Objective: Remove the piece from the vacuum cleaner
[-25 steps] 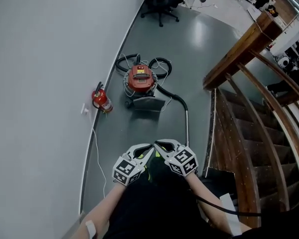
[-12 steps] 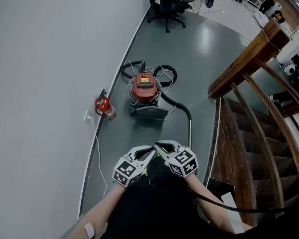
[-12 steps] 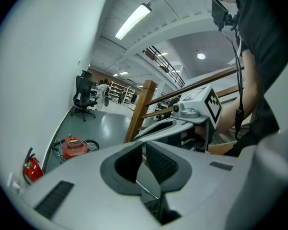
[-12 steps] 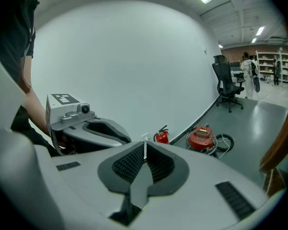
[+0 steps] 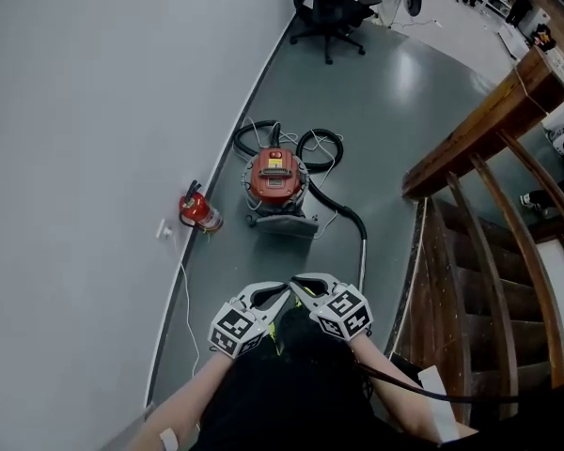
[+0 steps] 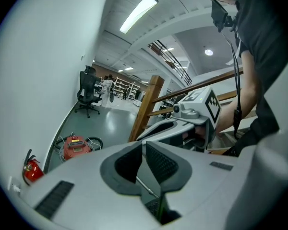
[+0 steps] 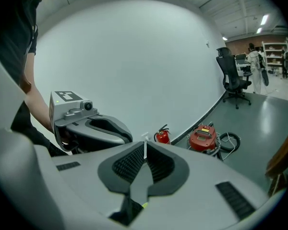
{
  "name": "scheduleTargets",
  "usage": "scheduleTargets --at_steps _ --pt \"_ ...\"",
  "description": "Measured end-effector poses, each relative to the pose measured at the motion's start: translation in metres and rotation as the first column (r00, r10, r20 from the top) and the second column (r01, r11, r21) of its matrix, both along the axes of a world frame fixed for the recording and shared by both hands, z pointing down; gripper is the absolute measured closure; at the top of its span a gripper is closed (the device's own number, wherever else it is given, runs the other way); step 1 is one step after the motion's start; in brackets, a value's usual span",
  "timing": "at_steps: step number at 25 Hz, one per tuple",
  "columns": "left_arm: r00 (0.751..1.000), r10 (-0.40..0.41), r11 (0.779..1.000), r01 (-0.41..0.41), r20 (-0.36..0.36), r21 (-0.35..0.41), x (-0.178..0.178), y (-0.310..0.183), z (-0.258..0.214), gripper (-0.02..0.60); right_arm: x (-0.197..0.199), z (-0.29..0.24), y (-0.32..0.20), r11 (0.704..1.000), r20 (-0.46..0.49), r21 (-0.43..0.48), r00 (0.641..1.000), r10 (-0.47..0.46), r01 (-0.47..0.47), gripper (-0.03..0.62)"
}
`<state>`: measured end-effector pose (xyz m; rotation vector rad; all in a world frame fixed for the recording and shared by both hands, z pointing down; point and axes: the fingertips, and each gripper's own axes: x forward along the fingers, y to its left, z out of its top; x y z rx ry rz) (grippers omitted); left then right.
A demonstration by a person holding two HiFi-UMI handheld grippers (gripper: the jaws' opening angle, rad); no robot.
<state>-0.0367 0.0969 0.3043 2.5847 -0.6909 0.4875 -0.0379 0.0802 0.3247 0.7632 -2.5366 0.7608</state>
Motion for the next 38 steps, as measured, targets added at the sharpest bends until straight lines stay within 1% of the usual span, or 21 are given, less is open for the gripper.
scheduleTargets --at_steps 4,8,12,16,24,32,38 --pt "0.999 -0.029 1.000 0.029 0.018 -0.001 0.015 -0.022 0.005 0.561 0.014 0.003 -0.020 0.999 0.010 -0.002 0.999 -0.035 0.035 0.580" --pt "0.998 -0.054 0.998 0.055 0.027 -0.021 0.028 -0.038 0.014 0.561 0.032 0.011 -0.036 0.998 0.013 -0.005 0.998 -0.060 0.060 0.580" --pt "0.996 -0.069 0.997 0.070 0.055 -0.023 0.037 -0.052 0.025 0.561 0.047 0.024 -0.052 0.998 0.017 -0.018 0.998 -0.068 0.068 0.580" --pt "0.994 -0.089 0.995 0.091 0.060 -0.033 0.039 -0.063 0.033 0.561 0.054 0.030 -0.063 0.996 0.018 -0.021 0.996 -0.082 0.082 0.580" --pt "0.996 -0.063 0.997 0.065 0.063 -0.028 0.036 -0.079 0.046 0.561 0.045 0.036 -0.078 0.997 0.017 -0.014 0.997 -0.073 0.074 0.580" --pt "0.996 0.010 1.000 -0.008 0.092 -0.014 0.027 -0.095 0.066 0.561 0.031 0.058 -0.089 0.998 0.002 -0.029 0.999 -0.047 0.047 0.580" --pt "0.995 0.047 0.999 -0.045 0.083 -0.022 0.026 -0.107 0.087 0.561 0.027 0.079 -0.103 0.999 -0.004 -0.039 1.000 0.000 0.000 0.580"
